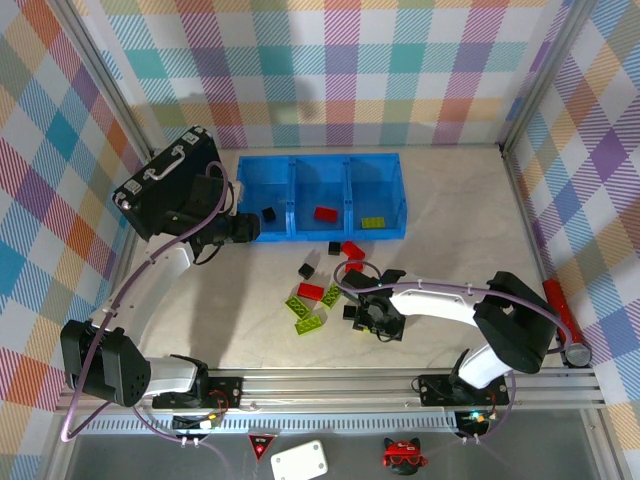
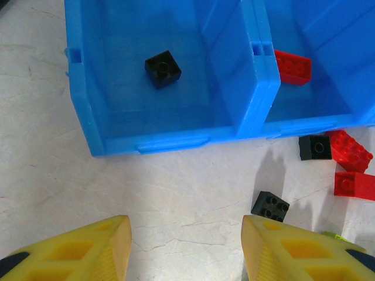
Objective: Sort the legos into containers by color
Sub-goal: Pick up the lego from the bottom-center of the table, then place the lego in the container.
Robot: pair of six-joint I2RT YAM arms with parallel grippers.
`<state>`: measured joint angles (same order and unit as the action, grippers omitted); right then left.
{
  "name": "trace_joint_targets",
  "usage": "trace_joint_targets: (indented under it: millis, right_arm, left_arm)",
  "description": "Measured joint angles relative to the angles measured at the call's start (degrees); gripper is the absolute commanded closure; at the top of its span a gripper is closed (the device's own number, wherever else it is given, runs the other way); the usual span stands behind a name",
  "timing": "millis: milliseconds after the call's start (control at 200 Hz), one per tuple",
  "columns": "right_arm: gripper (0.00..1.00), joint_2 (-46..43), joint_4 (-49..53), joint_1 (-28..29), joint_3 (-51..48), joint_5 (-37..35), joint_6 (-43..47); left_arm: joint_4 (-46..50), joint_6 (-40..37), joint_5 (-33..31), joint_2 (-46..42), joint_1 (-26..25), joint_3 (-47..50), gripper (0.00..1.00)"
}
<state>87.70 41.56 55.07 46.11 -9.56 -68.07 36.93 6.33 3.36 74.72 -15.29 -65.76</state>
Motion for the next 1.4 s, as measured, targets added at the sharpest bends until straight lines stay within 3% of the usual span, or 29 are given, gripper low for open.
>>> trace_joint_targets:
  millis: [325, 685, 1075, 1400]
  right_arm:
    - [0.35, -0.5, 2.6, -3.0, 2.7, -0.5, 3.3]
    - [0.35, 0.1, 4.8, -15.6, 17.0, -0.4, 15.5]
    - [0.36, 16.3, 5.3, -27.7, 41.1, 2.5, 27.3]
    - [0.36, 30.8, 6.3, -32.5, 56.3, 4.7, 30.9]
  left_arm:
    - [0.0, -0.2, 0.0, 0.0, 0.0, 0.0, 0.47]
    - [0.0, -0.2, 0.0, 0.0, 0.0, 0.0, 0.47]
    - [0.4, -0.2, -0.9, 0.2, 0.0, 0.0, 0.47]
    - [0.4, -0.9, -1.5, 0.7, 0.0, 0.0, 0.48]
